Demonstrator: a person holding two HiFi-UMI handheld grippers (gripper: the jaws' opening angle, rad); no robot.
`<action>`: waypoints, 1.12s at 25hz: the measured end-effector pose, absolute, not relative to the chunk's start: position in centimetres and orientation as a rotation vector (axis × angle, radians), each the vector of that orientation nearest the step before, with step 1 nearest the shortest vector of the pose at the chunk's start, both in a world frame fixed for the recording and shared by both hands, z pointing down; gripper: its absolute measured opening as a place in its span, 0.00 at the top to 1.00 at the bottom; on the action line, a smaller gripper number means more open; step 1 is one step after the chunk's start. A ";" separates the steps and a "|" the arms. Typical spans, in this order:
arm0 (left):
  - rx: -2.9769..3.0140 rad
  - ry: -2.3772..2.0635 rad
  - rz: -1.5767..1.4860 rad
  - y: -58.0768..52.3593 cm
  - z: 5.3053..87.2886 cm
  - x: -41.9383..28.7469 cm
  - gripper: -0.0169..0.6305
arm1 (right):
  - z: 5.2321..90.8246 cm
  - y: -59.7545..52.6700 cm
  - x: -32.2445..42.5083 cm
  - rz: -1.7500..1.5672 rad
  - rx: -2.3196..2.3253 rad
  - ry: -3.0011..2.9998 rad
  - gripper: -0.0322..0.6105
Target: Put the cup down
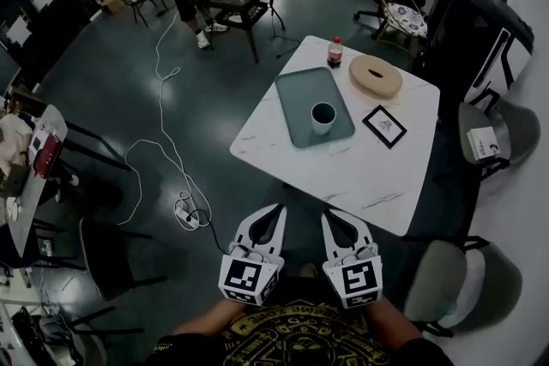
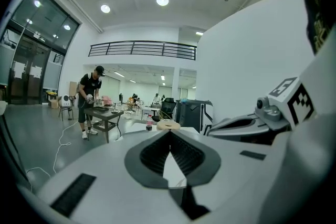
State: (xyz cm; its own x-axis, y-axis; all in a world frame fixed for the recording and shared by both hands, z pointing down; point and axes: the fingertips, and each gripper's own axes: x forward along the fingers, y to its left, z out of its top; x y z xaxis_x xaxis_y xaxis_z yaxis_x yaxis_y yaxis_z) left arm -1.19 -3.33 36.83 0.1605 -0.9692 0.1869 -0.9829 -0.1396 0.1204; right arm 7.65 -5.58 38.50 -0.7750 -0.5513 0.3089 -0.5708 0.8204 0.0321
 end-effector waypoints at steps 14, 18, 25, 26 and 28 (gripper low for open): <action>2.112 -2.021 0.157 2.6 38.1 1.2 0.96 | 39.9 -0.6 9.1 0.115 0.710 -2.734 0.94; 2.136 -2.023 0.142 3.1 38.4 1.6 0.96 | 40.7 0.2 9.3 0.093 0.728 -2.742 0.94; 2.104 -2.049 0.158 3.6 38.2 0.5 0.96 | 40.8 0.7 8.6 0.104 0.722 -2.722 0.94; 2.114 -2.046 0.153 3.6 38.4 0.5 0.96 | 40.7 0.7 8.6 0.098 0.720 -2.723 0.94; 2.116 -2.048 0.144 3.7 38.7 0.3 0.96 | 40.8 0.7 8.5 0.102 0.725 -2.727 0.94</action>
State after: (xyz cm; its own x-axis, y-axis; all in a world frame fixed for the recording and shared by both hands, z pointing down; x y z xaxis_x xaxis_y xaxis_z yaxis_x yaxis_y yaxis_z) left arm 0.35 3.67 38.69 0.0393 -0.9784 0.2030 -0.9972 -0.0254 0.0704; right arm 8.48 0.71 40.84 -0.8214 -0.4720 0.3201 -0.4945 0.8691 0.0126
